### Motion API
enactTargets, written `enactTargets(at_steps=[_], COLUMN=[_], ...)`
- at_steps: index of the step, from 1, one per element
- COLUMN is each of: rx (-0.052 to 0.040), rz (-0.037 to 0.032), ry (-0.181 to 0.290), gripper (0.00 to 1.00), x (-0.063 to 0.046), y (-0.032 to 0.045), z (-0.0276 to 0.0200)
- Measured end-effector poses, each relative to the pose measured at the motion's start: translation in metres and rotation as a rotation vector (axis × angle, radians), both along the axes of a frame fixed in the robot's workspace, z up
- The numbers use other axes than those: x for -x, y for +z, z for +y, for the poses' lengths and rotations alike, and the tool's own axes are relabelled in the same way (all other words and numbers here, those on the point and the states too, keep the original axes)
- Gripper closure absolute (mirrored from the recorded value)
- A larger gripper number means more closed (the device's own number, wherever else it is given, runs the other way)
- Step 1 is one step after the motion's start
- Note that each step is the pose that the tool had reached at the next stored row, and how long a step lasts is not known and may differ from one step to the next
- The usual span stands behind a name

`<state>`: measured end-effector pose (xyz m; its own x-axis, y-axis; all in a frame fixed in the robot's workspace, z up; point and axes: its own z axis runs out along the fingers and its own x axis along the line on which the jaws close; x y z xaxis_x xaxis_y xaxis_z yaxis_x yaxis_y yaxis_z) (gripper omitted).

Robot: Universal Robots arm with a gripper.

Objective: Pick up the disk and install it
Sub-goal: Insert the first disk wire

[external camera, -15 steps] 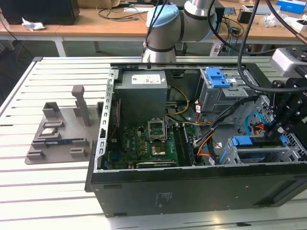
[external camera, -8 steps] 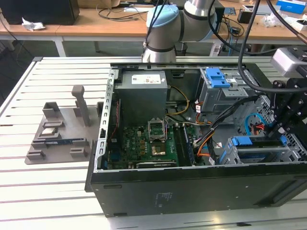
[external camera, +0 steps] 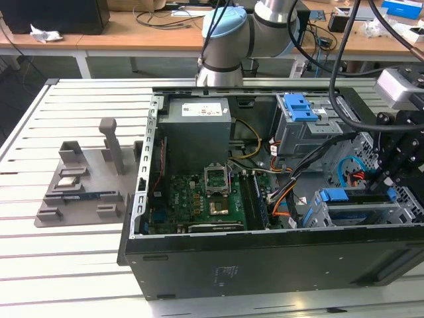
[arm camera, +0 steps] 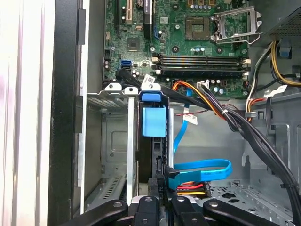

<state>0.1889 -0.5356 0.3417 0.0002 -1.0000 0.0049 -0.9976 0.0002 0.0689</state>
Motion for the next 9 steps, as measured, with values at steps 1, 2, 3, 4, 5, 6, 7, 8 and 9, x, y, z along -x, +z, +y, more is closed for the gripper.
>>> enactTargets(at_steps=[1, 2, 3, 4, 5, 6, 7, 8, 9], rx=[-0.0002, -0.0003, -0.0003, -0.0003, -0.0003, -0.0004, -0.0007, -0.0003, -0.0007], rz=[0.0000, 0.0000, 0.0000, 0.0000, 0.0000, 0.0000, 0.0000, 0.0000, 0.0000], ry=[0.000, 0.000, 0.000, 0.000, 0.000, 0.000, 0.000, 0.000, 0.000], gripper=[0.83, 0.83, 0.83, 0.83, 0.83, 0.83, 0.83, 0.83, 0.83], x=[0.0000, 0.0000, 0.0000, 0.0000, 0.0000, 0.0000, 0.0000, 0.0000, 0.0000], y=[0.0000, -0.0001, 0.0000, 0.0000, 0.0000, 0.0000, -0.0002, 0.0000, -0.0001], z=[0.0000, 0.0000, 0.0000, 0.0000, 0.0000, 0.0001, 0.0002, 0.0003, 0.0003])
